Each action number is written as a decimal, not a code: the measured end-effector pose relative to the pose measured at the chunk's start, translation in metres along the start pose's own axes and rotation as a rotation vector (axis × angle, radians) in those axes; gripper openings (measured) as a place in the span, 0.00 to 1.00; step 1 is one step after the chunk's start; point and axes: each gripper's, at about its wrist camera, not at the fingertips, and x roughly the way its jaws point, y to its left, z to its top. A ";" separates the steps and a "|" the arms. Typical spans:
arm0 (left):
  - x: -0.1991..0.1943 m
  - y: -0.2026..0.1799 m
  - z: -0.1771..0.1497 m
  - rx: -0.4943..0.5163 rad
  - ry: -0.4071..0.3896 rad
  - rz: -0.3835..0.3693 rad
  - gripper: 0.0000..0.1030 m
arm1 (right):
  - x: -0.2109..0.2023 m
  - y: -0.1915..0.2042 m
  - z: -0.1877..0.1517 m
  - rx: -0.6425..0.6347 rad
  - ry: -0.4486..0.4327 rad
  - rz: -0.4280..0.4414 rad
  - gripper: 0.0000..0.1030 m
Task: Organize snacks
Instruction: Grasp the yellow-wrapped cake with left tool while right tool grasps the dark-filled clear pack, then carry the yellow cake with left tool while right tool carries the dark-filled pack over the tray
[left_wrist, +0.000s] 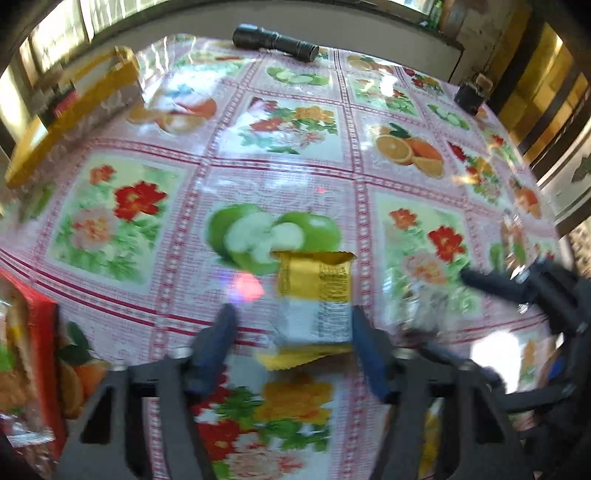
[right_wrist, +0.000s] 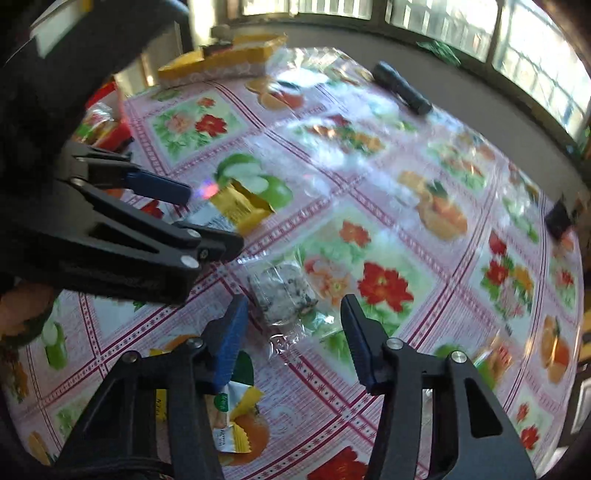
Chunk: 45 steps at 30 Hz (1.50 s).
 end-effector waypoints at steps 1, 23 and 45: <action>-0.001 0.002 -0.002 0.015 -0.003 0.005 0.43 | 0.000 0.002 0.002 -0.025 -0.006 -0.004 0.61; -0.054 0.032 -0.066 -0.004 -0.059 -0.041 0.37 | -0.061 0.021 -0.025 0.390 -0.172 0.056 0.33; -0.164 0.112 -0.172 -0.156 -0.228 0.083 0.37 | -0.088 0.148 -0.040 0.531 -0.277 0.241 0.33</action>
